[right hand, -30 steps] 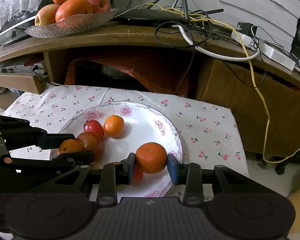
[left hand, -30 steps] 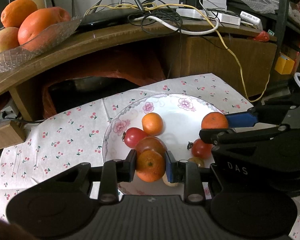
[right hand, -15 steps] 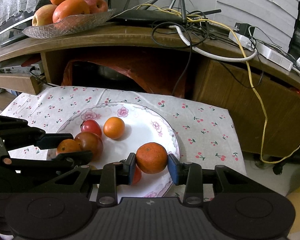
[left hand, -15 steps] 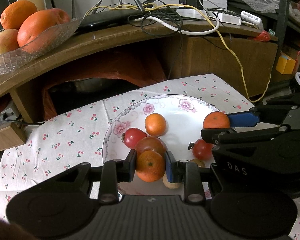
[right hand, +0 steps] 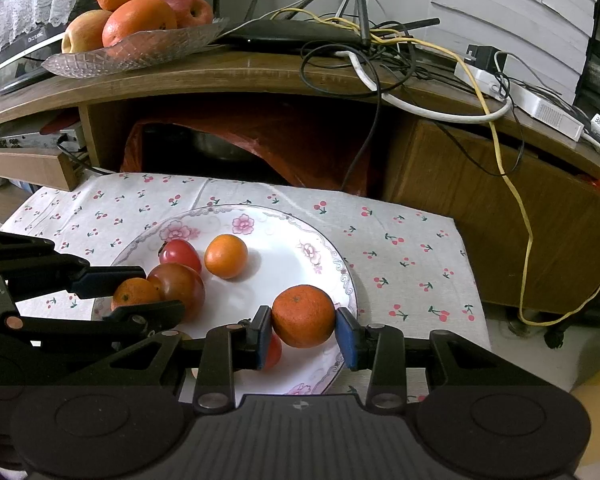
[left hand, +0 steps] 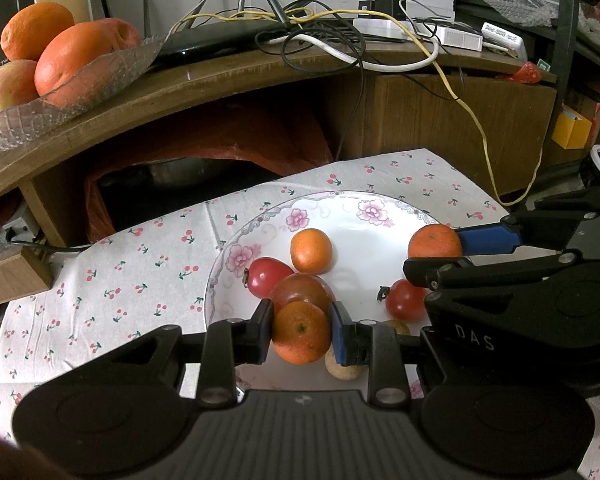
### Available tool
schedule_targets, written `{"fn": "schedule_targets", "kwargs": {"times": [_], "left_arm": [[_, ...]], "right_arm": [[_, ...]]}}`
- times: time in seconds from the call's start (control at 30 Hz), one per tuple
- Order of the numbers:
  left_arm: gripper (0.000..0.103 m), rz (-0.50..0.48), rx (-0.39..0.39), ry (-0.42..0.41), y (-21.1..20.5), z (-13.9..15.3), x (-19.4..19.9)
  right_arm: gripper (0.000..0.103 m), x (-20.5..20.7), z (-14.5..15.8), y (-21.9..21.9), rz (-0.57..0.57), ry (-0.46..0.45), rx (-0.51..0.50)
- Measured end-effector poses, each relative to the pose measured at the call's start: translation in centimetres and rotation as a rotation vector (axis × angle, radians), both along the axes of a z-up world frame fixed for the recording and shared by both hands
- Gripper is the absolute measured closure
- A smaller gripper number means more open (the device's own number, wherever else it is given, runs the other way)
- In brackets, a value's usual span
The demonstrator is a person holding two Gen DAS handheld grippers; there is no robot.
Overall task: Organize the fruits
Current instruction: 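Lower both oranges into the bowl and open both tools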
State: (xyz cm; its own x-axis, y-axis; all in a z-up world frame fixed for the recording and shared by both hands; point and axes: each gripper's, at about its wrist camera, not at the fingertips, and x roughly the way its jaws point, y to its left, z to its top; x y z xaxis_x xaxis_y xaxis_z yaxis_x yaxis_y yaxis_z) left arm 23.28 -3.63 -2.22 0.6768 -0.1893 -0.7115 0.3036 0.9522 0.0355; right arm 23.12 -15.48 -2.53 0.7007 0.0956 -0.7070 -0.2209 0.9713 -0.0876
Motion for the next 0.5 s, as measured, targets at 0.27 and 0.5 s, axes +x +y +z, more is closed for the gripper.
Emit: {"fn": "schedule_targets", "kwargs": {"times": [0.27, 0.5], "left_arm": [[0.068, 0.002, -0.001, -0.004, 0.01, -0.02, 0.03], [0.068, 0.008, -0.005, -0.020, 0.13, 0.23, 0.02]], "right_arm": [[0.065, 0.02, 0.05, -0.15, -0.004, -0.001, -0.002], [0.063, -0.01, 0.18, -0.25, -0.010, -0.011, -0.006]]}}
